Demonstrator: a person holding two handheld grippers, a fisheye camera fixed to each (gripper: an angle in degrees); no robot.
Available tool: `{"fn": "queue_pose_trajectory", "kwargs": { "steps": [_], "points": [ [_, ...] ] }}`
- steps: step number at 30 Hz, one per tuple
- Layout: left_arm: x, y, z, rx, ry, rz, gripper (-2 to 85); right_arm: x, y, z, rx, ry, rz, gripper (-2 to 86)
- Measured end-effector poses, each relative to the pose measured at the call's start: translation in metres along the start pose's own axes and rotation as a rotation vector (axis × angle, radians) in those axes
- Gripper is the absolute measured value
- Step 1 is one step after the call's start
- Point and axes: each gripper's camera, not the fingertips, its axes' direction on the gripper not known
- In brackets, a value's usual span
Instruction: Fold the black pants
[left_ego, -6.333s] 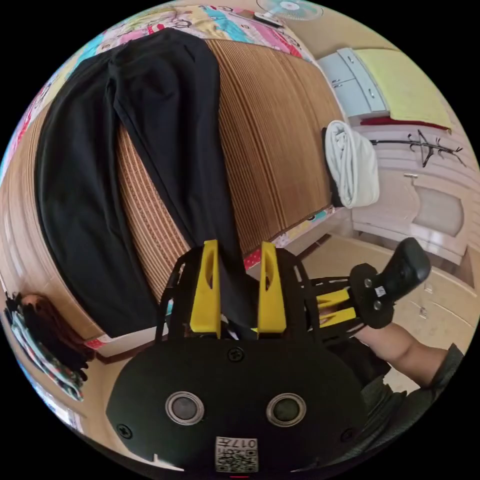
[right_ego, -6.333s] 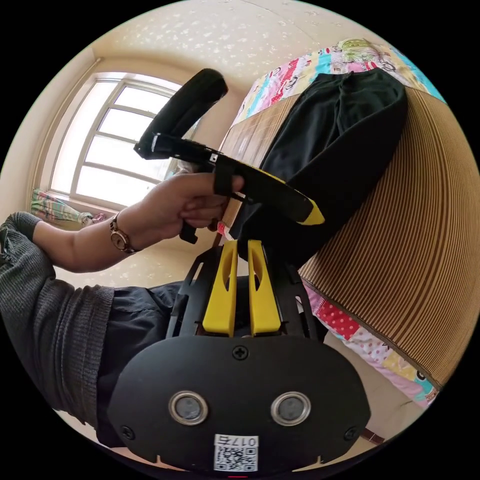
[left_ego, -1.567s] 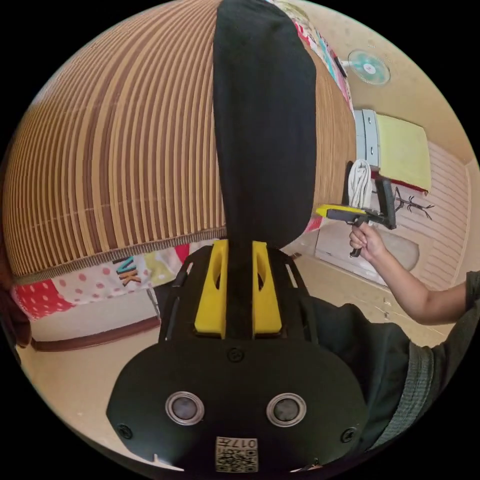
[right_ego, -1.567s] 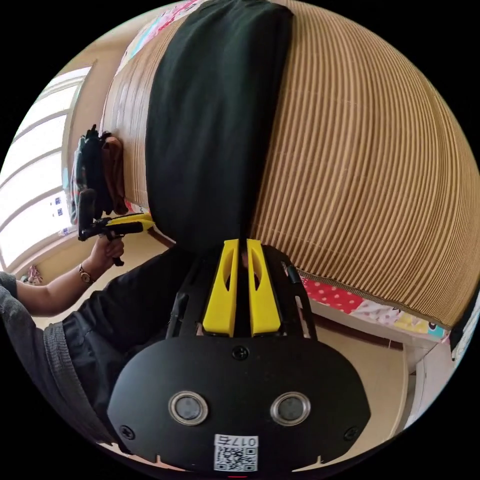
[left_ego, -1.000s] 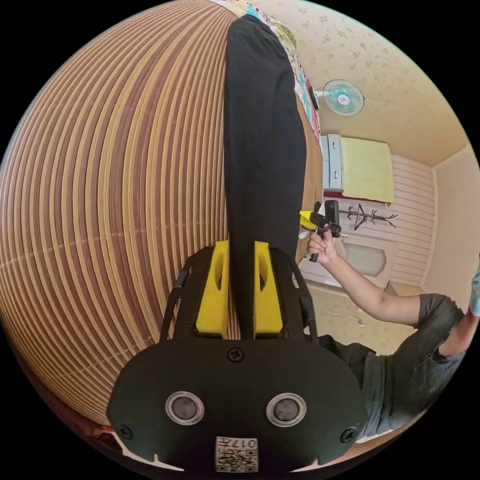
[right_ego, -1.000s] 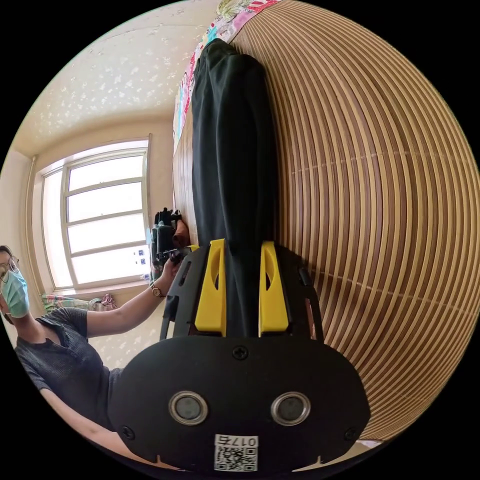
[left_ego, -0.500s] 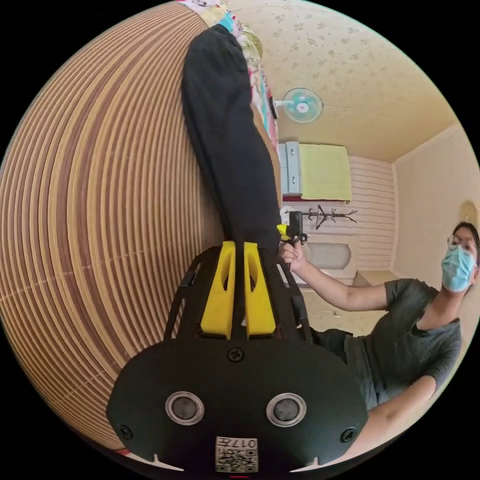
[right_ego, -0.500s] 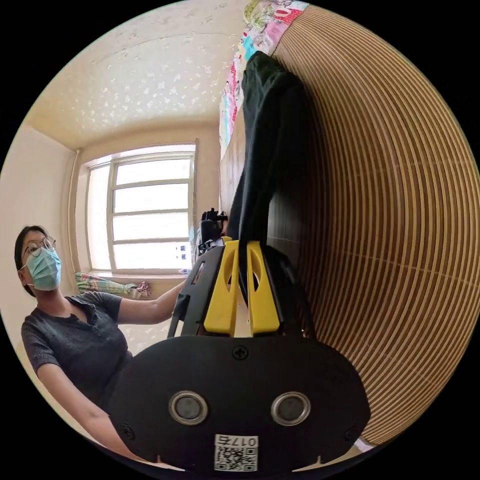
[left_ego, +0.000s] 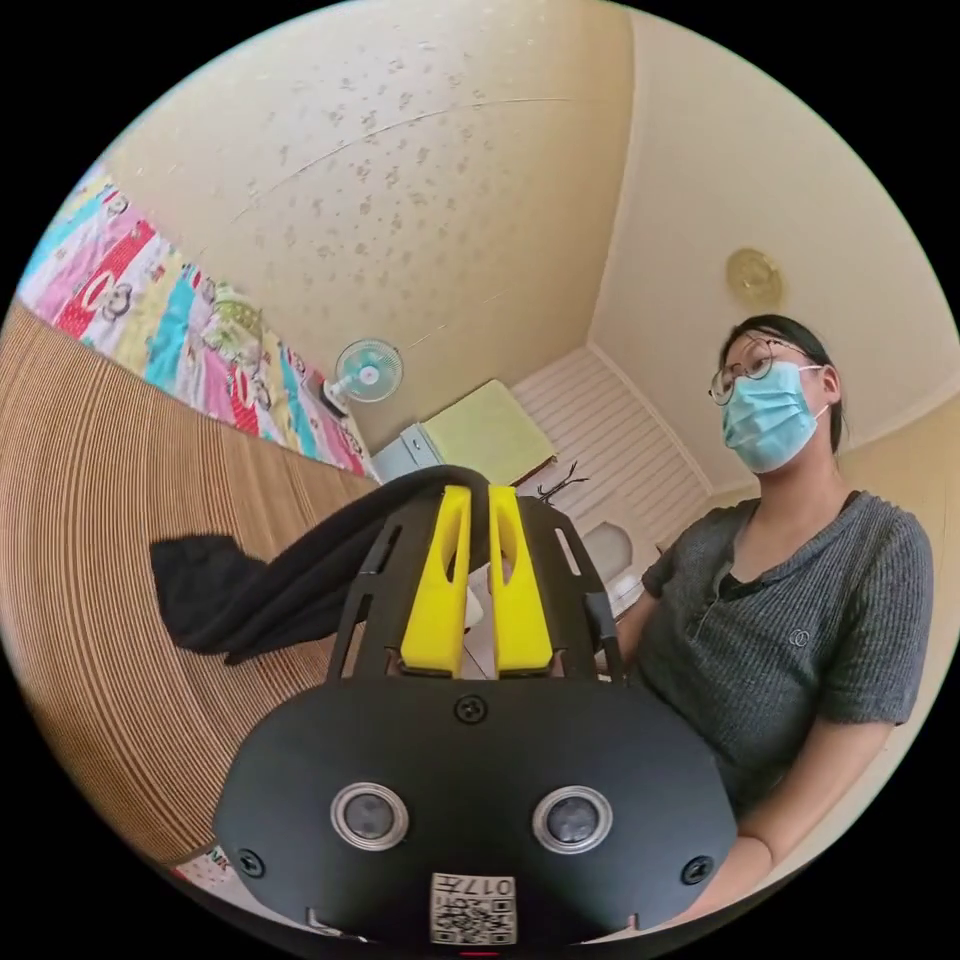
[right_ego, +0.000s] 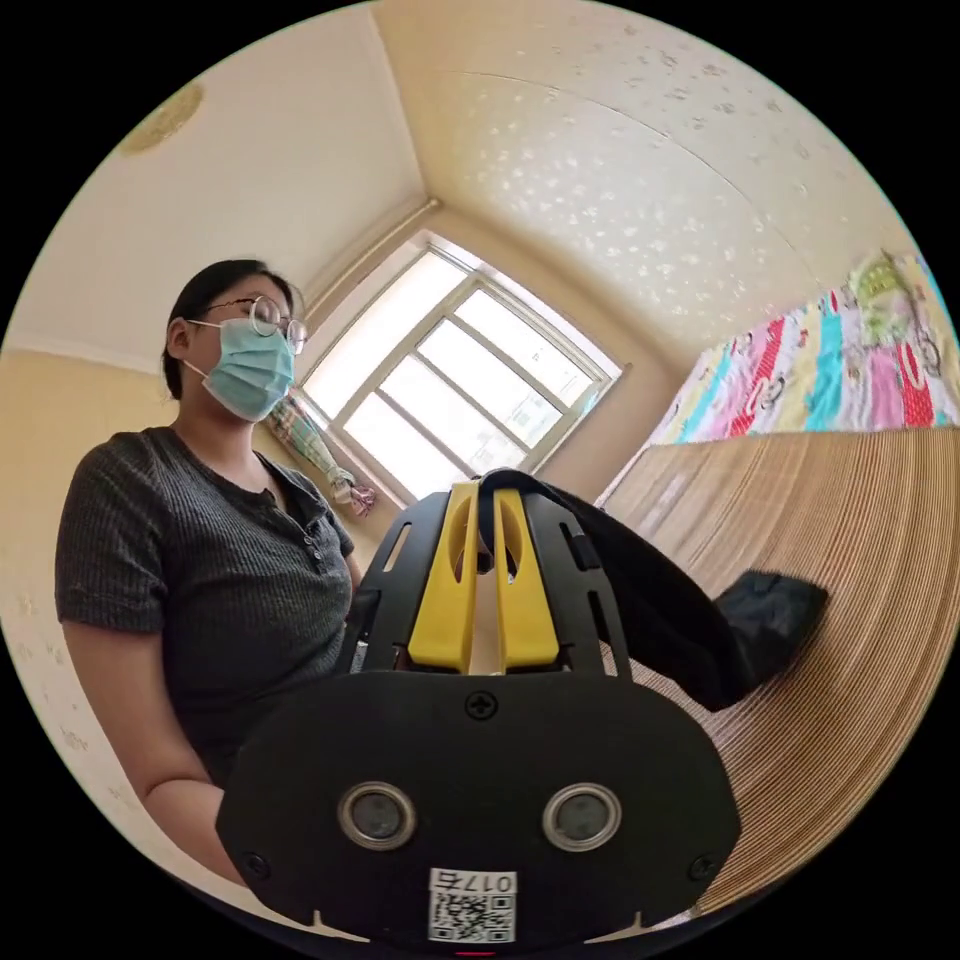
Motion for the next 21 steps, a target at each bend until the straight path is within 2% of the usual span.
{"fn": "queue_pose_trajectory", "kwargs": {
  "steps": [4,9,12,14,17,21],
  "points": [
    [0.086,-0.053,0.024,-0.023,-0.073,0.157,4.5,-0.084,-0.047,-0.014,0.033,0.025,-0.188,2.2],
    [0.099,-0.098,0.051,-0.021,-0.187,0.113,2.8,-0.125,-0.093,-0.015,0.048,0.157,-0.244,2.0],
    [0.046,-0.115,0.072,-0.055,-0.256,0.009,2.0,-0.09,-0.118,-0.01,0.024,0.323,-0.087,2.0],
    [-0.004,-0.123,0.087,-0.087,-0.293,-0.079,1.8,-0.037,-0.128,-0.001,-0.011,0.488,0.037,2.0],
    [-0.086,-0.128,0.114,-0.169,-0.424,-0.151,1.8,0.038,-0.133,0.016,-0.097,0.634,0.14,2.0],
    [-0.187,-0.099,0.137,-0.306,-0.548,-0.277,2.6,0.116,-0.111,0.031,-0.18,0.685,0.292,2.0]
  ]
}}
